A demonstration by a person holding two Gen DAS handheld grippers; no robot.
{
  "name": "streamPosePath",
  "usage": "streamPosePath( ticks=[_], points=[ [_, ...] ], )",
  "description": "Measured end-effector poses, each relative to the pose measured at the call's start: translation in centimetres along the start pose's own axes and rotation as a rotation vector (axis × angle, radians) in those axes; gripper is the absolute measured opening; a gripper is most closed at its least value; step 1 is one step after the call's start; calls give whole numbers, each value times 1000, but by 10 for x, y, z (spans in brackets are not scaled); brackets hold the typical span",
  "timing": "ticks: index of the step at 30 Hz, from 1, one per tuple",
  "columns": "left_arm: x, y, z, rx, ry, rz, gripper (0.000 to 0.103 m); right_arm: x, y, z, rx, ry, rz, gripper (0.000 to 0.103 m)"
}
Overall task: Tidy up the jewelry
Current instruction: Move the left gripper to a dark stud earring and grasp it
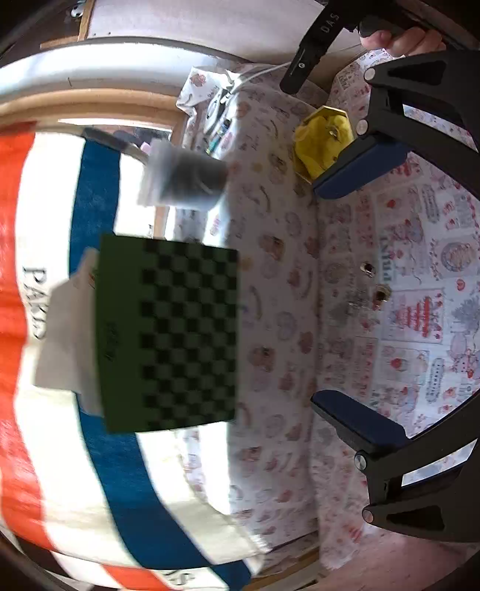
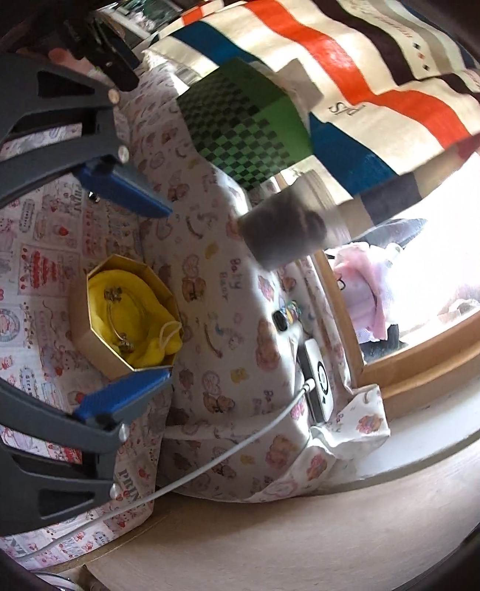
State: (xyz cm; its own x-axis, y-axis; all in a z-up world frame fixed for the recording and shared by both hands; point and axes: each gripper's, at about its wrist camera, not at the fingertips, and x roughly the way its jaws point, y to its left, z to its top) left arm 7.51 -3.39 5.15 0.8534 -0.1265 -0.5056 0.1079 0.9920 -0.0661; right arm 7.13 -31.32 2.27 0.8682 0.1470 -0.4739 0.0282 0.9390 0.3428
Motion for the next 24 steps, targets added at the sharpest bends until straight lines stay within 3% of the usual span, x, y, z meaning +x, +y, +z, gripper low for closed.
streamPosePath(
  ticks=[6,13,24],
  points=[
    [18,20,-17,-41,46,21,103,19,6,-12,-42,45,-48,90],
    [36,43,-31,-58,57,139,103,29,15,-22,-72,76,-63,92],
    [62,62,-41,-140,175,69,103,37,25,-32,-92,106,-61,94]
  ],
)
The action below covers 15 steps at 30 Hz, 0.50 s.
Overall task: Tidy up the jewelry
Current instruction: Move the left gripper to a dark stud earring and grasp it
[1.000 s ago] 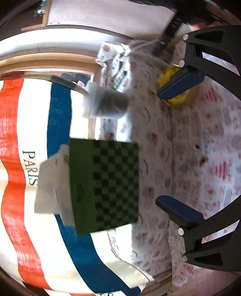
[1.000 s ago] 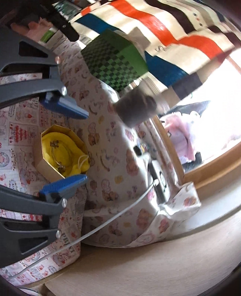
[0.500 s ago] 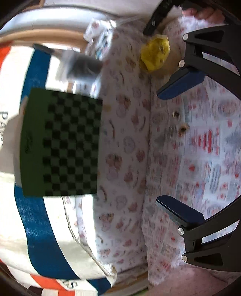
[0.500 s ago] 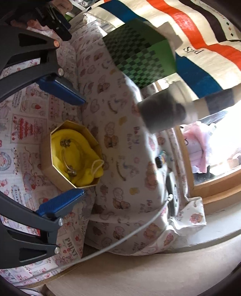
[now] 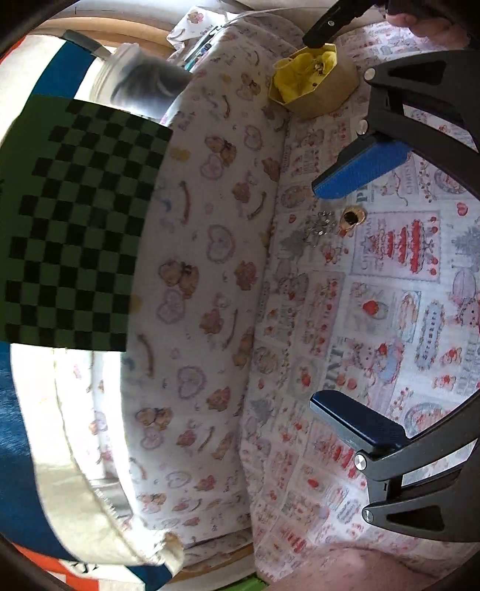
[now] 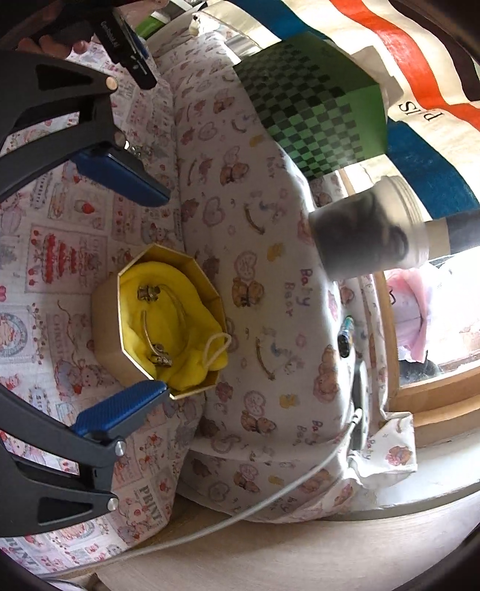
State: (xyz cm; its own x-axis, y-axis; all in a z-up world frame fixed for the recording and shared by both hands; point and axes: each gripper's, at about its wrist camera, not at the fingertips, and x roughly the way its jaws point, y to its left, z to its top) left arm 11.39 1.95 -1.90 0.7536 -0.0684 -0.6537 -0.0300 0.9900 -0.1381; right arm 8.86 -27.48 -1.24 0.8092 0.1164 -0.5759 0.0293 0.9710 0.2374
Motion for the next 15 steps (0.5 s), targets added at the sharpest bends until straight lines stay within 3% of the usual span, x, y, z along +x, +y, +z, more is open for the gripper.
streamPosePath(
  ticks=[2,4,8,15],
  points=[
    [5,1,1,-20,23,-46,101,2,-2,0,13,11,11,94],
    [9,-2,2,-21,44,-91,92,2,-2,-1,14,12,9,94],
    [23,-16,-2,35,108,-95,65,2,1,-1,-1,9,1,94],
    [44,-32,-10,47,278,-249,27,2,6,-1,-30,12,-7,94]
  ],
)
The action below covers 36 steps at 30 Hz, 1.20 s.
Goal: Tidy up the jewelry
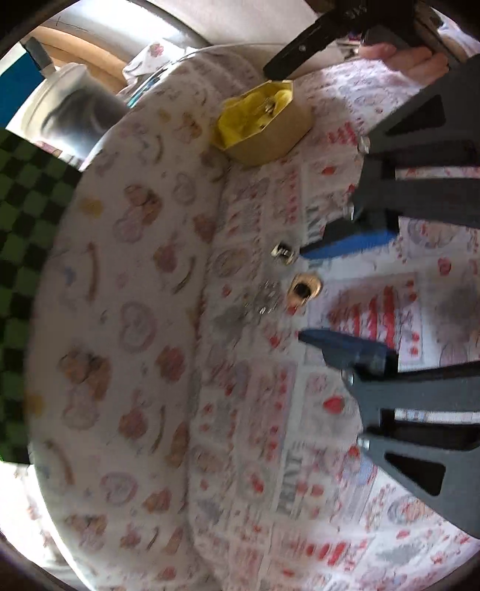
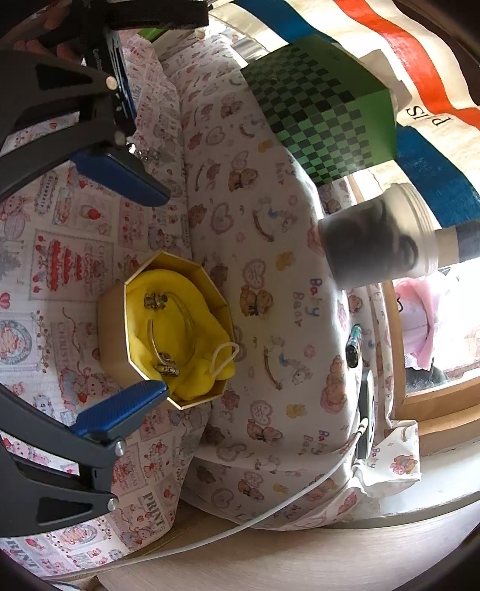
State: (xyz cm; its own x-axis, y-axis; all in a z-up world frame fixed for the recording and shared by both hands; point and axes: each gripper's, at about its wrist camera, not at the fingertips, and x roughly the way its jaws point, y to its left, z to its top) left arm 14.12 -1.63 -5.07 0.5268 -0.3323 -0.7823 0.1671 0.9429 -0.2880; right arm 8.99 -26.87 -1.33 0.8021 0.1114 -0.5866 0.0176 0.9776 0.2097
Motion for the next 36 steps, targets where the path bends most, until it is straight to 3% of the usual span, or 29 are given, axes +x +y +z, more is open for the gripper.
streamPosePath(
  ticks=[12,15,23,26,30,34,36],
  points=[
    [24,-17,6,66,-8,91,15,0,-2,1,2,0,-4,94],
    [30,-18,8,63,-2,70,8,-1,-3,1,4,-1,-5,94],
    [4,-15,2,64,-53,78,7,-3,-6,2,26,2,-5,94],
    [-16,-11,-1,61,-111,68,7,-6,-3,3,20,13,26,94],
    [-37,-5,-1,68,-188,117,7,-14,13,6,-16,57,116,94],
    [-40,4,1,44,-203,138,7,-9,44,13,-61,132,193,93],
    [-41,12,3,17,-201,150,7,1,60,14,-85,185,210,85]
  ],
)
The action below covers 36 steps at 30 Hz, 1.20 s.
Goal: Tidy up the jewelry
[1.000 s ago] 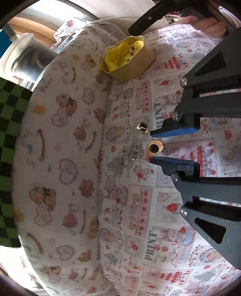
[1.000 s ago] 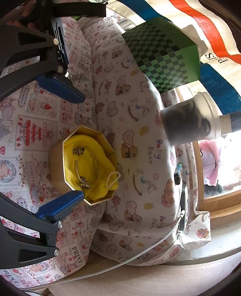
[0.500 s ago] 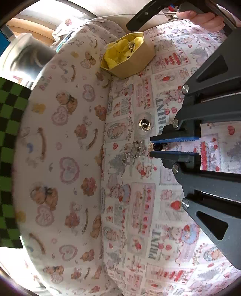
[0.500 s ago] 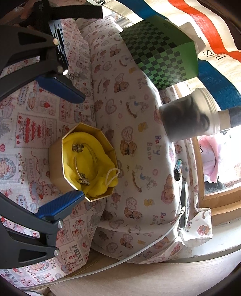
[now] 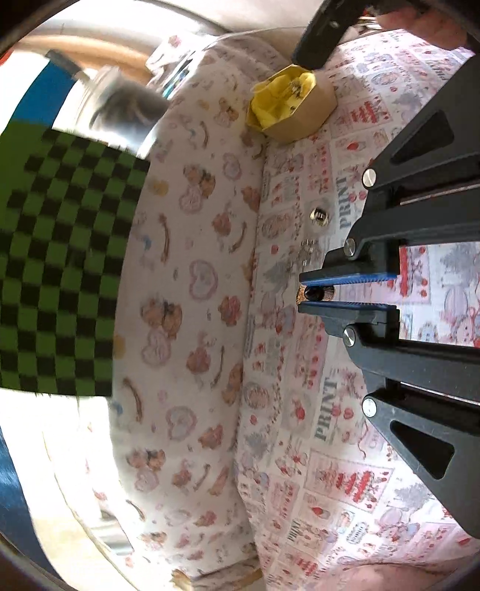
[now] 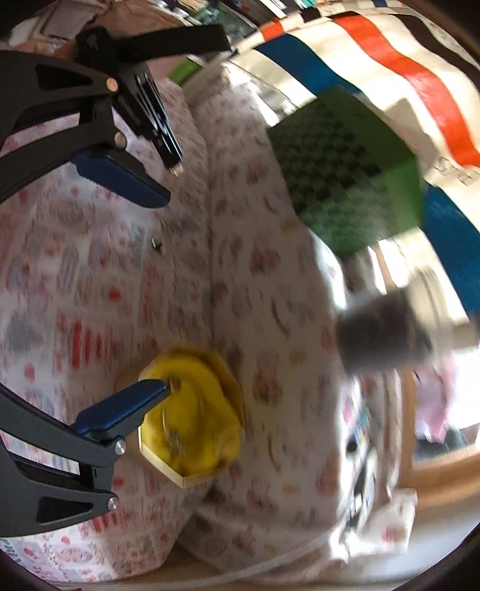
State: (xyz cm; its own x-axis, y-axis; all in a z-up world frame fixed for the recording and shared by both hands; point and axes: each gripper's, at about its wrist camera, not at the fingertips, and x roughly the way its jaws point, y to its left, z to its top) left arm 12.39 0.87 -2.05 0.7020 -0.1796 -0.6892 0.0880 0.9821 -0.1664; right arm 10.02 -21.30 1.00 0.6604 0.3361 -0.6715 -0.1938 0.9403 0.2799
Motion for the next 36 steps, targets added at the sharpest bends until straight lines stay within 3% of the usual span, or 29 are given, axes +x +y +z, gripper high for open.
streamPosePath(
  ticks=[4,8,13,20,36],
  points=[
    [-5,17,4,-34,-21,39,7,38,29,5,-95,112,-49,60],
    [-9,32,6,-80,-24,29,7,75,41,5,-105,192,-82,35],
    [-9,38,9,-107,-26,32,7,109,48,6,-112,236,-108,20],
    [-10,40,9,-127,-22,18,7,117,51,6,-112,229,-129,12],
    [-16,41,11,-136,-30,18,7,129,72,5,-185,291,-107,12]
  ],
)
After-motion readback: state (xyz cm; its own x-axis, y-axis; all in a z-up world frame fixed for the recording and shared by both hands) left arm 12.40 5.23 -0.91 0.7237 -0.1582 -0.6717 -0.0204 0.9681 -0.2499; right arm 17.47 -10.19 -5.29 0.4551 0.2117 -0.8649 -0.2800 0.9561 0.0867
